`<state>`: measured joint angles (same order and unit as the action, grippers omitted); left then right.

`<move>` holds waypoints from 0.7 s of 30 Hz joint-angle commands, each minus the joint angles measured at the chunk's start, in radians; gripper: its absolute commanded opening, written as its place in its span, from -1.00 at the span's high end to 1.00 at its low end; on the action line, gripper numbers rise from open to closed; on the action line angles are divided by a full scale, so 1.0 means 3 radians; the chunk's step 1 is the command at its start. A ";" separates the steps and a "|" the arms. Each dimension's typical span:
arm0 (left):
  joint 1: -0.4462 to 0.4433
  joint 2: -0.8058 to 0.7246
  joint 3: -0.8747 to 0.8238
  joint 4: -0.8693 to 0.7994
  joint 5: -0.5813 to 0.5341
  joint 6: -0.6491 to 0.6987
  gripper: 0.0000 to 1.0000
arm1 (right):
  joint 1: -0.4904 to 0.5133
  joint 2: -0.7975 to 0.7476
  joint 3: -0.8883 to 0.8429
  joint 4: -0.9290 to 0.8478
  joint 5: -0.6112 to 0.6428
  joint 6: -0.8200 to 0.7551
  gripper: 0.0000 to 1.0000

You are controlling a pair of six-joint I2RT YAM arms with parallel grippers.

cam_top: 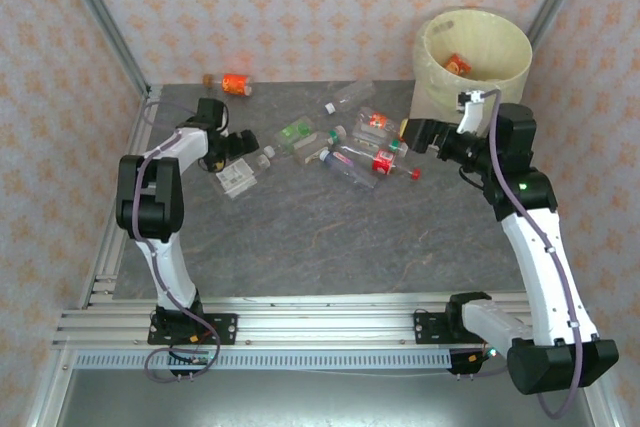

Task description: Put the plastic bottles in the bin

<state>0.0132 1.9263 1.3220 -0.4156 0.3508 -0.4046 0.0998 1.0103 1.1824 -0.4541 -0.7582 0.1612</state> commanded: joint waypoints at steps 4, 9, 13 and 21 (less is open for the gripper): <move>-0.0035 -0.0803 -0.0826 0.0669 0.0206 -0.0412 -1.00 | 0.0071 -0.0052 -0.0115 0.0262 -0.0078 -0.0128 -0.99; -0.0254 -0.1266 -0.1422 0.0865 0.0025 -0.0604 -1.00 | 0.0081 0.0032 -0.0076 0.0294 -0.0096 -0.0114 -0.99; -0.0515 -0.1511 -0.1698 0.0824 -0.0088 -0.0697 -1.00 | 0.0087 0.0067 -0.0076 0.0374 -0.0082 -0.0078 -0.99; -0.1002 -0.1580 -0.1480 -0.0012 -0.0921 -0.0741 -1.00 | 0.0097 0.0081 -0.0142 0.0503 -0.0043 0.0022 -0.99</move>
<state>-0.2543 1.4555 0.8349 -0.2977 0.2218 -0.6029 0.1223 1.0367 1.1484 -0.3580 -0.7673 0.1562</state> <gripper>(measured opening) 0.999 0.993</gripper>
